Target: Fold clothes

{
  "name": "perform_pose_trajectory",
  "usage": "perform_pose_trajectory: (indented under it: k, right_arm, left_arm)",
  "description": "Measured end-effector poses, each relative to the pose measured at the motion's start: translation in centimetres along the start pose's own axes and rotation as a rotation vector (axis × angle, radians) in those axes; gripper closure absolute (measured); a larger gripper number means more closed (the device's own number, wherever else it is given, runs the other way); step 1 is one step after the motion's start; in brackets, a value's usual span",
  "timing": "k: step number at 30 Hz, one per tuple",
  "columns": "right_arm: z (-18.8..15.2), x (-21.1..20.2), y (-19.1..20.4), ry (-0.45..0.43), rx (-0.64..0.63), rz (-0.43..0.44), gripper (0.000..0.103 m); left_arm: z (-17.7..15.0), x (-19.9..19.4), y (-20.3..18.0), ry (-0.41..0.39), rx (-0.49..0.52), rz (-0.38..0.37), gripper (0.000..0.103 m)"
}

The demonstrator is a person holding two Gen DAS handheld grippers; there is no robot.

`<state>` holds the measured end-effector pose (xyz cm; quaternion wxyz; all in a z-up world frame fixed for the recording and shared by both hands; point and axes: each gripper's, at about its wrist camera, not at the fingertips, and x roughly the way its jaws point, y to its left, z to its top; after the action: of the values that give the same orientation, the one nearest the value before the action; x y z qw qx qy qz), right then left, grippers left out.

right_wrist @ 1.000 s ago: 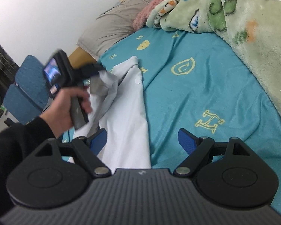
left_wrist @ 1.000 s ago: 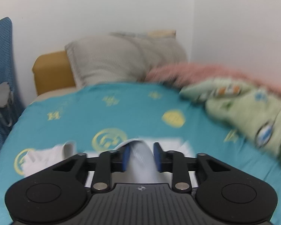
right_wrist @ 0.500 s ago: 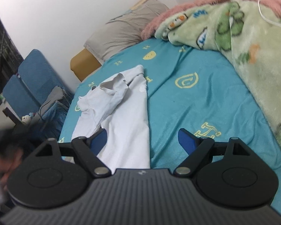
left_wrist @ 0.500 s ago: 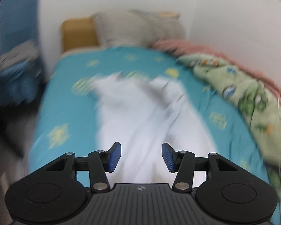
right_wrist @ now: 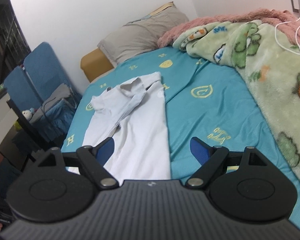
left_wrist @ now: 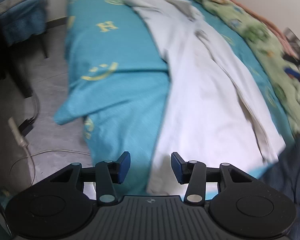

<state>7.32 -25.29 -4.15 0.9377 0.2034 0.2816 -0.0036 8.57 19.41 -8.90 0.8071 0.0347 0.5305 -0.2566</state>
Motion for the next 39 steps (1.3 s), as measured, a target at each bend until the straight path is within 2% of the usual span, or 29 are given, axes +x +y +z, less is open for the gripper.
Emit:
perform_pose_trajectory:
  k: [5, 8, 11, 13, 17, 19, 22, 27, 32, 39]
  right_arm:
    - [-0.8, 0.5, 1.9, 0.003, -0.105, -0.023, 0.019]
    - [-1.0, 0.9, 1.8, 0.024, -0.103, -0.013, 0.019]
    - [-1.0, 1.4, 1.4, 0.038, -0.087, -0.009, 0.019]
    - [-1.0, 1.6, 1.1, 0.044, -0.065, -0.004, 0.019]
    - [-0.8, 1.6, 0.5, 0.049, -0.023, 0.016, 0.019]
    - [-0.7, 1.2, 0.2, 0.045, -0.007, 0.034, 0.019]
    - [-0.3, 0.7, -0.1, 0.031, 0.017, 0.058, 0.019]
    - [0.4, 0.1, -0.8, 0.010, 0.067, 0.081, 0.019]
    - [0.7, -0.4, -1.5, 0.000, 0.093, 0.089, 0.019]
    - [0.6, -0.3, -2.6, 0.018, 0.110, 0.094, 0.019]
  left_arm:
    - [-0.5, 2.2, -2.5, 0.040, 0.119, 0.023, 0.056]
    - [-0.4, 3.4, -3.2, 0.069, 0.160, 0.058, 0.056]
    - [-0.2, 4.0, -4.6, 0.099, 0.245, 0.068, 0.077]
    - [0.0, 4.2, -5.6, 0.120, 0.302, 0.112, 0.099]
    - [0.7, 2.4, -7.4, 0.091, 0.359, 0.201, 0.101]
    - [1.0, 0.8, -8.8, 0.067, 0.369, 0.219, 0.101]
    - [1.3, -1.8, -11.7, 0.036, 0.368, 0.221, 0.101]
    - [1.8, -4.6, -17.3, -0.018, 0.337, 0.180, 0.101]
    - [2.2, -3.1, -21.6, -0.026, 0.289, 0.114, 0.101]
    - [1.4, 2.1, -24.8, -0.003, 0.264, 0.058, 0.101]
